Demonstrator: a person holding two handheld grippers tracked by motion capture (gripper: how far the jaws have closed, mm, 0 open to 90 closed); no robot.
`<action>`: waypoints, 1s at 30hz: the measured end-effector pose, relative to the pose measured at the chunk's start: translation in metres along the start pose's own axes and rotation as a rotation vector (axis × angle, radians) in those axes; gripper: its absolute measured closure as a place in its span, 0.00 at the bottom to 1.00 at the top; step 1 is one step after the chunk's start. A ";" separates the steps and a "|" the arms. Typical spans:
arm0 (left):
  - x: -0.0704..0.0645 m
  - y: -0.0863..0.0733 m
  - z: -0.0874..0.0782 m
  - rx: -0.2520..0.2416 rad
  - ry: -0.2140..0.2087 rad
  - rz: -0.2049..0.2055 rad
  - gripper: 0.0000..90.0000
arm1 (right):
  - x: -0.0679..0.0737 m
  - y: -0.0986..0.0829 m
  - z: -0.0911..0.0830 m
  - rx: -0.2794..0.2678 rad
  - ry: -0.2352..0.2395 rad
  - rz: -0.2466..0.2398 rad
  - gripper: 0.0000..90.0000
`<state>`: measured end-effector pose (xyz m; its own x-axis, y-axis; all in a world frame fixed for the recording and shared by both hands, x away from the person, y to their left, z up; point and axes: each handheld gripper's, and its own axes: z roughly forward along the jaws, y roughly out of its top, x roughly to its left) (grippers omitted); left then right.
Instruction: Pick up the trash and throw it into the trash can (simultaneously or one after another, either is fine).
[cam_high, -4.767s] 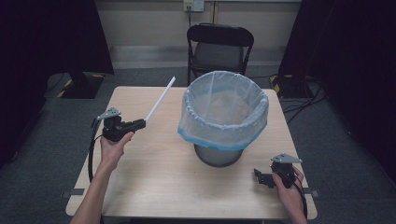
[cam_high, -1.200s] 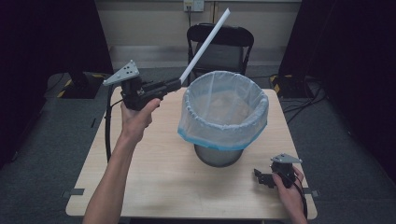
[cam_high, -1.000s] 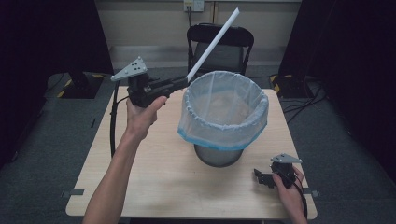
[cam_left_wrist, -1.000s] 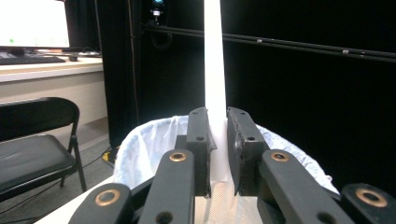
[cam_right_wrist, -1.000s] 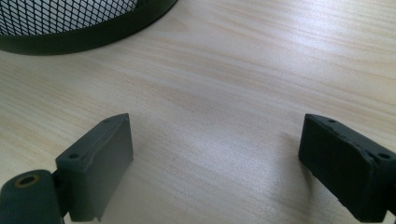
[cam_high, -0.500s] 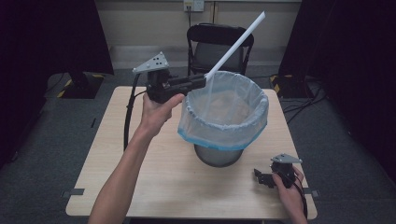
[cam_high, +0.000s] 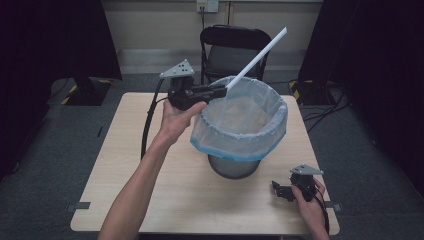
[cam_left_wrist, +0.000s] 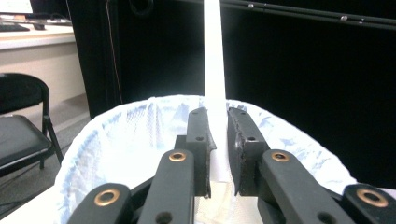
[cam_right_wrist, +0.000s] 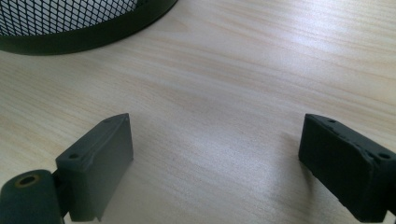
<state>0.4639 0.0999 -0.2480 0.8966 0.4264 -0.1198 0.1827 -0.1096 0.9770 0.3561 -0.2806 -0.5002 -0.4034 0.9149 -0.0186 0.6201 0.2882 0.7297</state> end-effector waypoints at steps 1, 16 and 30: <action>0.001 -0.001 0.001 0.007 -0.002 -0.008 0.89 | 0.000 0.000 0.000 0.000 0.000 0.000 0.10; 0.010 -0.008 0.008 0.065 0.046 -0.024 0.40 | 0.000 0.000 0.000 0.000 0.000 0.000 0.10; 0.016 -0.009 0.002 0.054 0.058 -0.045 0.21 | 0.000 0.000 0.000 0.000 0.000 0.000 0.10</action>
<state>0.4776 0.1056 -0.2590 0.8623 0.4832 -0.1517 0.2454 -0.1366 0.9598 0.3561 -0.2806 -0.5002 -0.4034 0.9148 -0.0189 0.6200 0.2885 0.7296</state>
